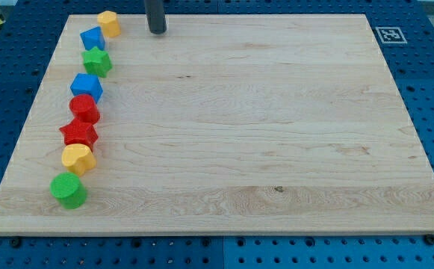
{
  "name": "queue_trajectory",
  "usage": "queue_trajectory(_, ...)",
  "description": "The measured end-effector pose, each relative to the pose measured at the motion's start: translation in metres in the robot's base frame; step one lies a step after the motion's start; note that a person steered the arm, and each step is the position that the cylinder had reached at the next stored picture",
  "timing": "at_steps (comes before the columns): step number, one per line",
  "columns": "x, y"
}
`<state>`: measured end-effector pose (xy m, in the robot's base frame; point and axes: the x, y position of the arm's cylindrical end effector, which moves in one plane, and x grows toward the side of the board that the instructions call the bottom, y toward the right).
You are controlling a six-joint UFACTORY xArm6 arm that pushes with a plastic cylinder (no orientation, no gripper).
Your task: Move the yellow hexagon a bit left
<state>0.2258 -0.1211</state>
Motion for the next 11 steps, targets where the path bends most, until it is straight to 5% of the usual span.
queue_trajectory(8,-0.012,-0.080)
queue_trajectory(11,-0.011,-0.046)
